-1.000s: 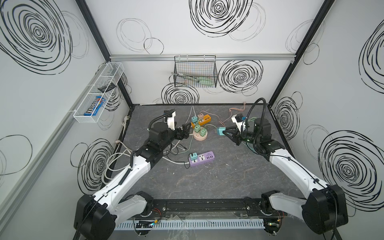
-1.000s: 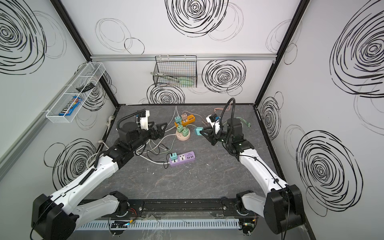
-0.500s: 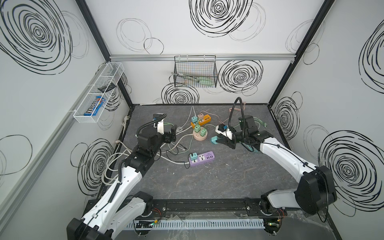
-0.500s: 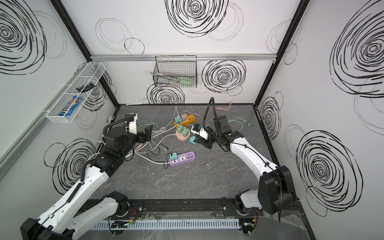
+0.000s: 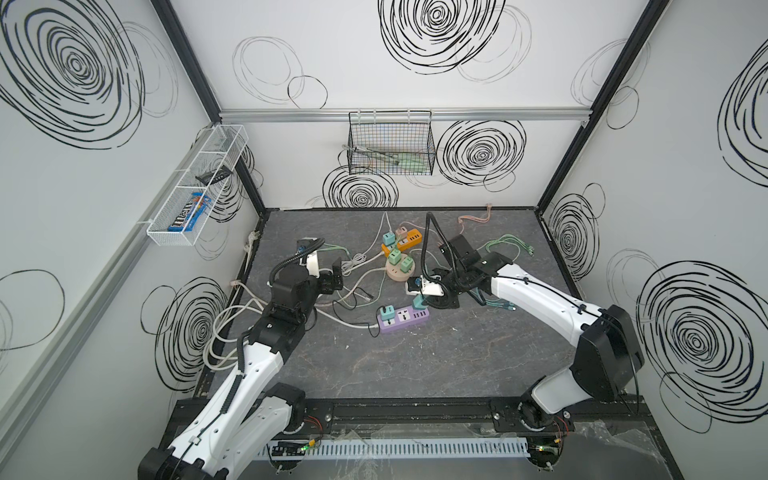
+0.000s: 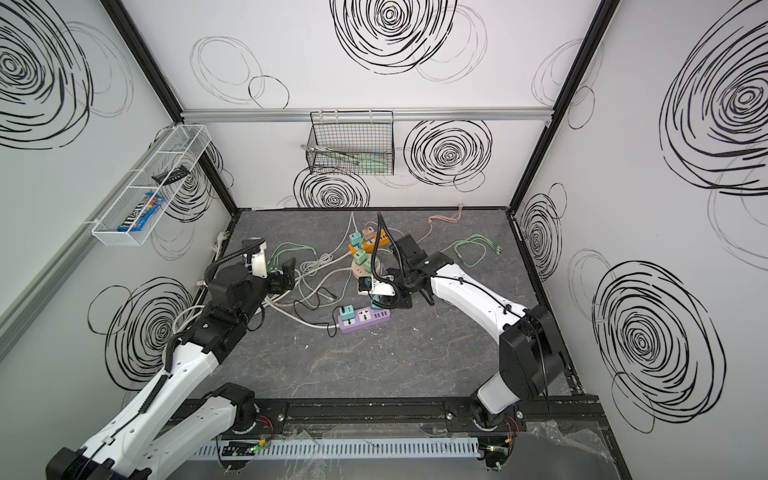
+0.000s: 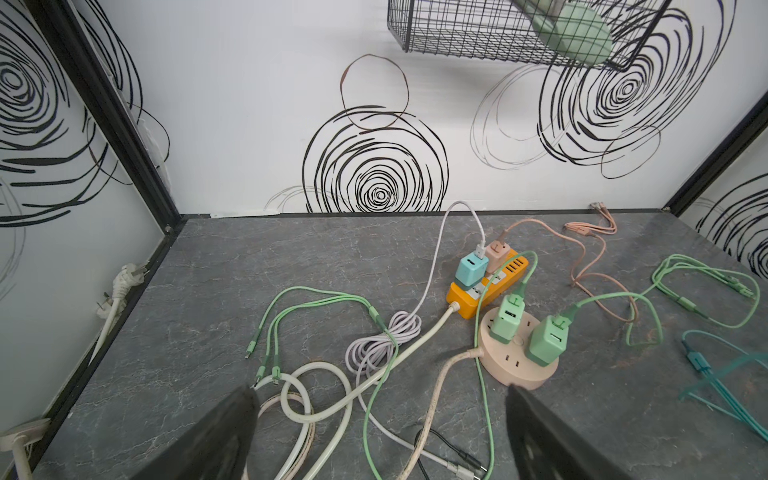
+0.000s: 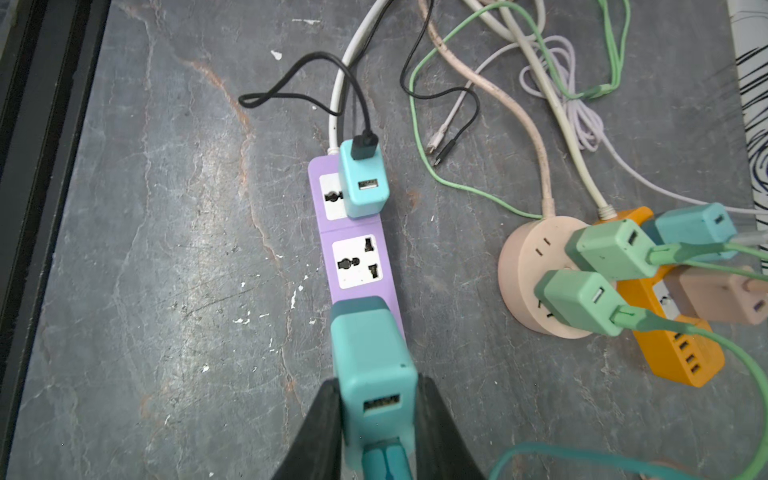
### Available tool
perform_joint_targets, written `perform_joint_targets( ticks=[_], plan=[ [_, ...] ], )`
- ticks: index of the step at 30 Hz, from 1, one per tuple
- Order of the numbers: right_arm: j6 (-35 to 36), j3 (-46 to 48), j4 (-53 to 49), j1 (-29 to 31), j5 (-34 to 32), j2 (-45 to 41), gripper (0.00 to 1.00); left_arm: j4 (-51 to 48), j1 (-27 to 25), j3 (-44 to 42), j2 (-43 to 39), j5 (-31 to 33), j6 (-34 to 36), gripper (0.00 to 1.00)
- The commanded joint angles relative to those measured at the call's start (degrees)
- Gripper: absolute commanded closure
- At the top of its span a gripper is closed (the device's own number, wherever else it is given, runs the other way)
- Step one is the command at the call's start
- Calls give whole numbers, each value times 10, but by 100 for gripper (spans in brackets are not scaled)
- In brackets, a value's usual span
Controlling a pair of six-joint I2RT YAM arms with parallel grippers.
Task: Insert the plug
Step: 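Carry the charger over the purple strip with the right gripper while the left arm withdraws, then lower and press the teal charger into the purple strip's free socket with the right gripper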
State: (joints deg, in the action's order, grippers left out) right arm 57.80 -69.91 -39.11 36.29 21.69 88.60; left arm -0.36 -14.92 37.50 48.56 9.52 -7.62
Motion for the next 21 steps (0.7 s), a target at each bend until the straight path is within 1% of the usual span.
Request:
perform_joint_targets(
  ticks=[1, 3, 6, 8, 12, 21],
  plan=[
    [27, -33, -39, 15, -23, 14, 100, 31, 12, 1, 0, 5, -14, 4],
    [27, -41, -50, 25, -45, 28, 100, 28, 15, 2, 0, 4, -18, 4],
    [13, -61, -61, 47, -98, 57, 100, 26, 21, 2, -1, 1, -26, 4],
    [11, -73, -66, 61, -115, 77, 100, 28, 24, 2, -1, -1, -30, 4],
    [14, -87, -55, 76, -107, 104, 100, 26, 30, 3, 1, -7, -37, 4],
    [22, -104, -33, 85, -98, 130, 100, 20, 46, 5, 9, -19, -50, 4]
  ],
)
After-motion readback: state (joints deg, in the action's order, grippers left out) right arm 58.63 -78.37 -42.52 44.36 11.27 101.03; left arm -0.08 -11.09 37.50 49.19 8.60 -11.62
